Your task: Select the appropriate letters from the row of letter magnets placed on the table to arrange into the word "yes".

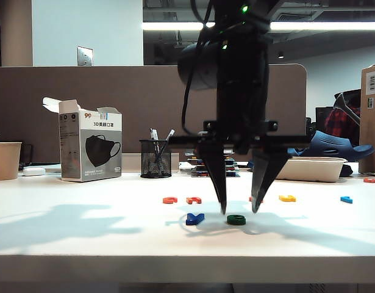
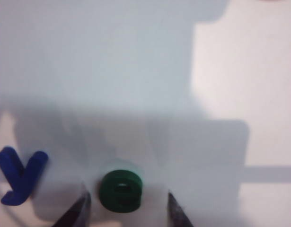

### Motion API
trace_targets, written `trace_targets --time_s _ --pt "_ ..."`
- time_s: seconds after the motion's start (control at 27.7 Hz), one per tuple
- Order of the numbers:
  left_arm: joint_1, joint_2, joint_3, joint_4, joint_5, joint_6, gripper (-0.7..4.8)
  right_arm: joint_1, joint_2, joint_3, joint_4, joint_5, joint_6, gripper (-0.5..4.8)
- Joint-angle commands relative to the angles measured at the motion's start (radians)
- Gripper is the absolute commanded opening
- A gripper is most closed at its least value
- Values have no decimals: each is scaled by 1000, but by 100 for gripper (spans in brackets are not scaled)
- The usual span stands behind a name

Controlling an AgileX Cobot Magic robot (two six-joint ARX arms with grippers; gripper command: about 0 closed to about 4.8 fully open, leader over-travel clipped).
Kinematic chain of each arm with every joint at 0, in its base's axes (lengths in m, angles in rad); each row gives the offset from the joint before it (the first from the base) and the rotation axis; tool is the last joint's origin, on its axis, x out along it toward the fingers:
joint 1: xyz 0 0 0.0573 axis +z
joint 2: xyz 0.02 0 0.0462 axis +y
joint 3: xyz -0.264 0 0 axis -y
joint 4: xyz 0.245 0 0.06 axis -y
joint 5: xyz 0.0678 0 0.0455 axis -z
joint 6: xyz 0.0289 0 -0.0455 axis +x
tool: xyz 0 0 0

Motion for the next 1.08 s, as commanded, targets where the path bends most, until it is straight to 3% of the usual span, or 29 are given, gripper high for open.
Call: trace_targets --time_s 0.04,0.47,0.61,0.76,1.08 --pt "0 -2 3 5 1 4 -5 -6 -35 3 12 9 -12 203" --pt "0 -2 3 5 1 4 -5 -74 -164 4 23 3 -29 203" --pt "0 -2 3 5 1 4 -5 -103 -164 4 34 4 -87 204" --pt "0 -2 3 5 1 4 -5 -128 -164 4 75 -6 -148 289" --pt "0 -2 3 5 1 4 -5 -211 -164 4 160 -86 -274 288"
